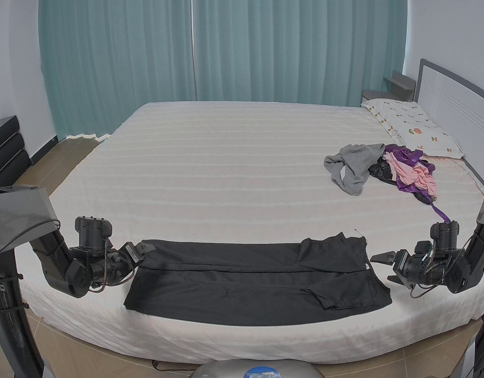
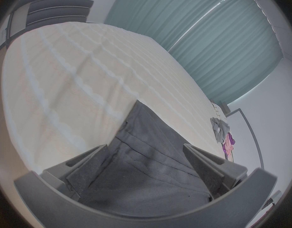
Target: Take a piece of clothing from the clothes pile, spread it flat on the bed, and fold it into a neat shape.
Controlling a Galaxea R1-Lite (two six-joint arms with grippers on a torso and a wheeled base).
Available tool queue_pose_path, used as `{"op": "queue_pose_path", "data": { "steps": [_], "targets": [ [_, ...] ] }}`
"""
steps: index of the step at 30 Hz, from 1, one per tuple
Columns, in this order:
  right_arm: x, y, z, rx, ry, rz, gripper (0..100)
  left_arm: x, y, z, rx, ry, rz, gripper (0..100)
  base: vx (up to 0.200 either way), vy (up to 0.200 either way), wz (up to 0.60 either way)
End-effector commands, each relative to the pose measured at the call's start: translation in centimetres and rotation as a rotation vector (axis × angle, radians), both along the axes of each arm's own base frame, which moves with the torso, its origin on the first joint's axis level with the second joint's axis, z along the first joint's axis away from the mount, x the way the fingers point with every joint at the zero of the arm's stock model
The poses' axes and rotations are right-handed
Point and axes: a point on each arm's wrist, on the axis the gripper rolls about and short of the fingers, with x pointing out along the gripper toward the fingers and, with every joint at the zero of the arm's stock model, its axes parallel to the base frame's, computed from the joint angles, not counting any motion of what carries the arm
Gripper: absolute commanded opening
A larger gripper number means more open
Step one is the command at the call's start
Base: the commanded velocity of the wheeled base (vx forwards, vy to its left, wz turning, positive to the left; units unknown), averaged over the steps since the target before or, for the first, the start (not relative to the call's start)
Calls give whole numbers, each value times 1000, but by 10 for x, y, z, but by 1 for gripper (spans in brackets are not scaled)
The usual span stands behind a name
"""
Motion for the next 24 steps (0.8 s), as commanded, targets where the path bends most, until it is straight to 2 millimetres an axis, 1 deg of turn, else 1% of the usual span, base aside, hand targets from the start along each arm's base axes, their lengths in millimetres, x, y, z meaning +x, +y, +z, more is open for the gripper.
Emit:
{"op": "queue_pose_path", "data": {
  "steps": [1, 5, 14, 15, 20, 24],
  "targets": [
    [3, -1, 0, 5, -16, 4, 100, 7, -14, -21, 3, 39, -40, 100, 0, 0, 0],
    [4, -1, -4, 9, -12, 10, 100, 9, -16, -28, 12, 47, -50, 100, 0, 0, 0],
    [5, -1, -6, 5, -14, 14, 100, 10, -15, -27, 20, 41, -45, 100, 0, 0, 0],
    [5, -1, -6, 5, -14, 14, 100, 10, -15, -27, 20, 41, -45, 0, 0, 0, 0],
    [6, 1, -5, 2, -17, 23, 100, 10, -13, -27, 23, 42, -35, 0, 0, 0, 0],
    [8, 1, -5, 0, -24, 25, 100, 10, -4, -25, 25, 42, -9, 0, 0, 0, 0]
  ]
}}
